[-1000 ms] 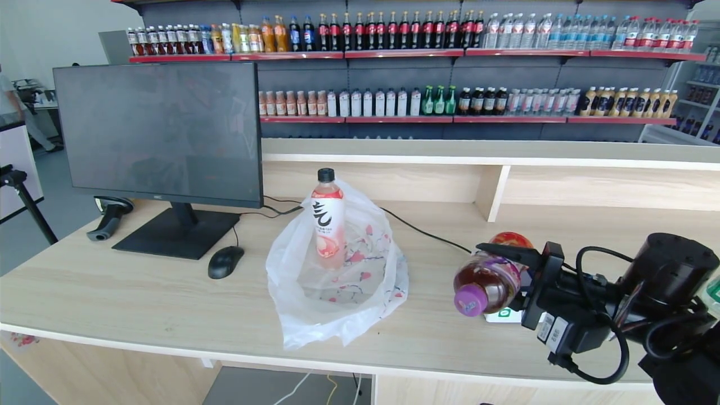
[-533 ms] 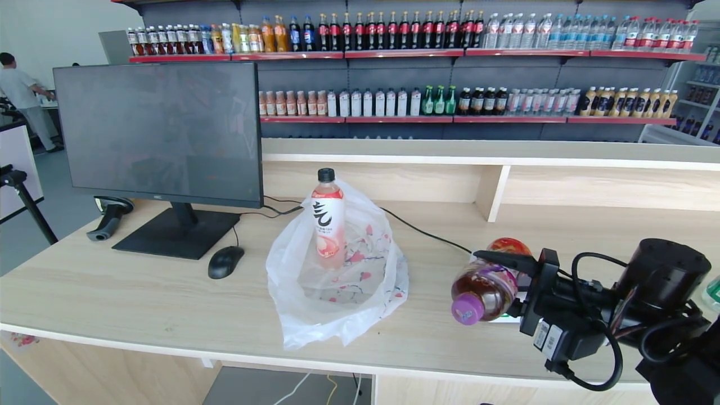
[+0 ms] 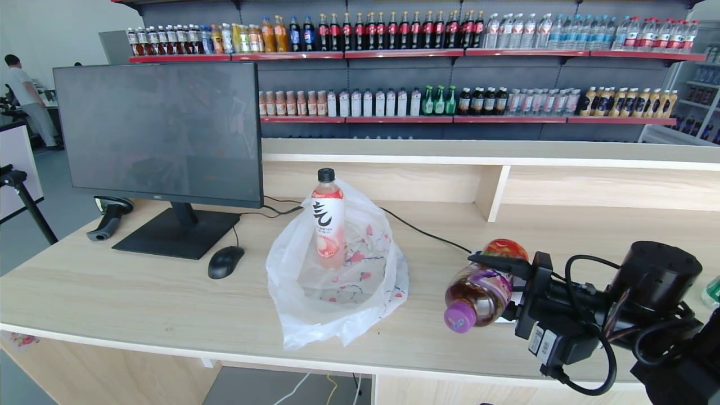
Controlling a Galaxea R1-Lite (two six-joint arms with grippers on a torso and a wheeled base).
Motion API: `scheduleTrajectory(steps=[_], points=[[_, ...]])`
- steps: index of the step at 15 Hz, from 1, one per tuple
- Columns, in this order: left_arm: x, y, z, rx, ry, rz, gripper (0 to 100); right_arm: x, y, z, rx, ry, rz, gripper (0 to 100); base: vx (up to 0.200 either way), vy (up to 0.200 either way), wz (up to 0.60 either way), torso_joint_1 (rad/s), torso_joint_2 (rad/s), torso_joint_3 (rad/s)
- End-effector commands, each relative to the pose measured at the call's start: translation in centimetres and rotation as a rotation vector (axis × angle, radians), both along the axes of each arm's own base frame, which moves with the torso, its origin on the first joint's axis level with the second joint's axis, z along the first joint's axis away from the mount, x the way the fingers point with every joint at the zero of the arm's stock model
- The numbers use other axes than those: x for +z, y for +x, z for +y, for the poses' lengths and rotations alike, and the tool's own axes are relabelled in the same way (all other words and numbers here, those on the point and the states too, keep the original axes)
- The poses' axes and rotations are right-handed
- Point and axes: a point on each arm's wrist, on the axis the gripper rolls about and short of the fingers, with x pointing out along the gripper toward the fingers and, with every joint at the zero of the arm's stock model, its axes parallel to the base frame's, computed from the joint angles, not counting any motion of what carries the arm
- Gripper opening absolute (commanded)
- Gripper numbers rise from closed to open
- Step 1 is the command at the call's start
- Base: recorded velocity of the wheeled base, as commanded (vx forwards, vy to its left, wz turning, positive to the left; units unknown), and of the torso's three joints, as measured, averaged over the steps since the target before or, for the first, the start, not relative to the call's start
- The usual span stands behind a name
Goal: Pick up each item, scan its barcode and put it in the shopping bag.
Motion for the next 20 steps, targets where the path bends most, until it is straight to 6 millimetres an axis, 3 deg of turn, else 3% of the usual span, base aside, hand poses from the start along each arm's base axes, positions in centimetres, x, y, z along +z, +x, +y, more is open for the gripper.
scheduleTrajectory(steps=[1, 6, 12, 15, 20], points=[[0.0, 0.0, 0.0, 0.000, 0.000, 0.000, 100, -0.1, 0.0, 0.0, 0.002, -0.001, 0.005, 0, 0.000, 0.000, 0.00, 0.000, 0.00, 0.000], [0.0, 0.0, 0.0, 0.000, 0.000, 0.000, 100, 1.3, -0.4, 0.3, 0.014, 0.038, -0.008, 0, 0.000, 0.000, 0.00, 0.000, 0.00, 0.000], [0.0, 0.0, 0.0, 0.002, 0.000, 0.000, 100, 4.9, -1.7, 0.0, 0.024, 0.167, 0.015, 0, 0.000, 0.000, 0.00, 0.000, 0.00, 0.000], [0.0, 0.0, 0.0, 0.002, 0.000, 0.000, 100, 9.0, -2.7, -0.3, 0.027, 0.338, 0.051, 0, 0.000, 0.000, 0.00, 0.000, 0.00, 0.000], [0.0, 0.0, 0.0, 0.000, 0.000, 0.000, 100, 9.5, -6.2, 0.4, -0.075, 0.590, 0.274, 0, 0.000, 0.000, 0.00, 0.000, 0.00, 0.000]])
